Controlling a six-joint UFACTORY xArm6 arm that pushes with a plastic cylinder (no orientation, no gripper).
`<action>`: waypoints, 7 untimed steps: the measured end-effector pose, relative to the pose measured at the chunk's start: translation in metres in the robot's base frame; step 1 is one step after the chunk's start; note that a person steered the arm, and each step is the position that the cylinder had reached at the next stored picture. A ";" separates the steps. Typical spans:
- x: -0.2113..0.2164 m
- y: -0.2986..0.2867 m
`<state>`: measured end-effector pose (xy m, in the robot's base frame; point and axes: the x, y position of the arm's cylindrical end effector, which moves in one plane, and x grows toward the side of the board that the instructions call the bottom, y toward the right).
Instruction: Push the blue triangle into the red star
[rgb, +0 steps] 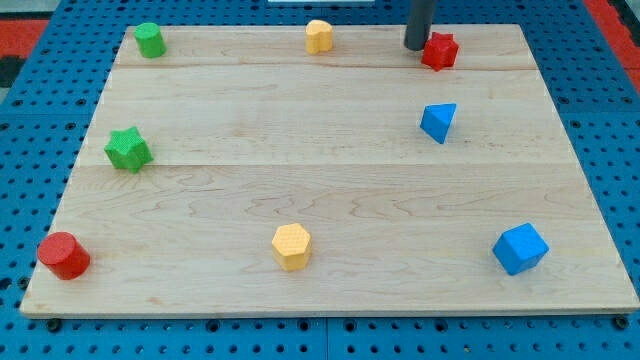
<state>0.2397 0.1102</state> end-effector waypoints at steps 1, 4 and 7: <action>0.073 0.014; 0.119 -0.003; 0.156 -0.049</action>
<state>0.3957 0.0613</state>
